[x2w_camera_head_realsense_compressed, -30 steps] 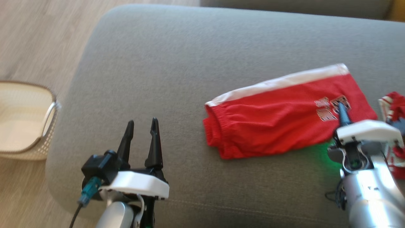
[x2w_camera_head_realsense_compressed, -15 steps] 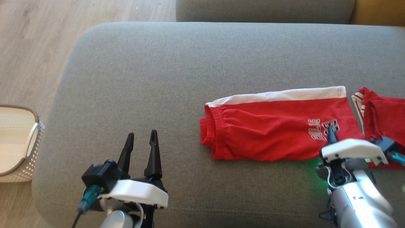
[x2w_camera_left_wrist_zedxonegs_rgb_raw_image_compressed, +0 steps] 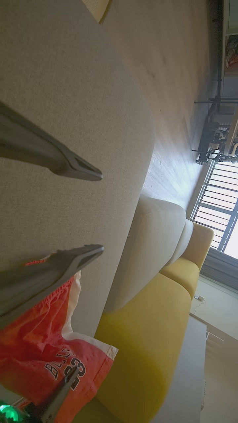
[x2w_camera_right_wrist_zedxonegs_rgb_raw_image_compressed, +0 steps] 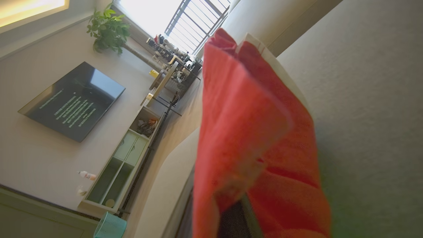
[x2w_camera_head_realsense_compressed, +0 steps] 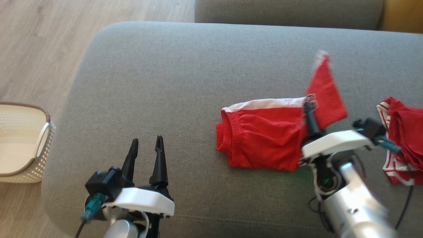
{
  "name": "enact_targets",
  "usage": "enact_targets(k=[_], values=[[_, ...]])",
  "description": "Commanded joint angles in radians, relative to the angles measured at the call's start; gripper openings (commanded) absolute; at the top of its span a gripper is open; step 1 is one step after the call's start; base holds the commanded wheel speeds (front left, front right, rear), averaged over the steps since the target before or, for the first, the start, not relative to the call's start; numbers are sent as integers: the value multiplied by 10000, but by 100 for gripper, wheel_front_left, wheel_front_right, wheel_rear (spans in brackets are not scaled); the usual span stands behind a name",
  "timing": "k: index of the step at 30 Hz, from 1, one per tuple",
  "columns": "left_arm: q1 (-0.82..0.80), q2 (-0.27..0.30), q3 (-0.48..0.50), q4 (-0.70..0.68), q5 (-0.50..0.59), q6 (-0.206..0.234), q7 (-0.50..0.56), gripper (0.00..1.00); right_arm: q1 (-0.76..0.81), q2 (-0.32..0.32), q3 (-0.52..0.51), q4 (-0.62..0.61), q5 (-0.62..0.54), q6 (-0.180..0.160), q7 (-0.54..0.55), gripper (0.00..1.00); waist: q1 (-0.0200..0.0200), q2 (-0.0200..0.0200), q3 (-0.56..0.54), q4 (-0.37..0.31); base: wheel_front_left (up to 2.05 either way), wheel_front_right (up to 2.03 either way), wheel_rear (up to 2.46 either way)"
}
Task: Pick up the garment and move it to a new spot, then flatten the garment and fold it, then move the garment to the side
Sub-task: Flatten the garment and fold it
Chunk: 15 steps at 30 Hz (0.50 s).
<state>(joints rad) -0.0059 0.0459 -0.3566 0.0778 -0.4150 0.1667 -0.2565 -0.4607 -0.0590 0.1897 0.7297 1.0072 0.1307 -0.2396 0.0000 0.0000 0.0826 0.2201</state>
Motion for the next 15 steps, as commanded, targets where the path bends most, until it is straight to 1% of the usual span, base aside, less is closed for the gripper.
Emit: enact_targets(k=[1,4,7,15], values=[[-411,43,329,-267,66,-33,-53,100,-100,87,492,-613,75,0,-120,0,0,0,-19,30,0,0,0],[-400,43,284,-265,56,-35,-53,100,196,87,1153,-1209,242,0,-125,0,0,0,-52,99,0,0,0],[-379,43,183,-293,38,-18,-53,100,357,87,1598,-1509,370,0,-103,0,0,0,-60,174,0,0,0],[-410,43,87,-305,-37,13,-53,100,318,87,2281,-1329,383,0,-22,0,0,0,55,456,0,0,0]])
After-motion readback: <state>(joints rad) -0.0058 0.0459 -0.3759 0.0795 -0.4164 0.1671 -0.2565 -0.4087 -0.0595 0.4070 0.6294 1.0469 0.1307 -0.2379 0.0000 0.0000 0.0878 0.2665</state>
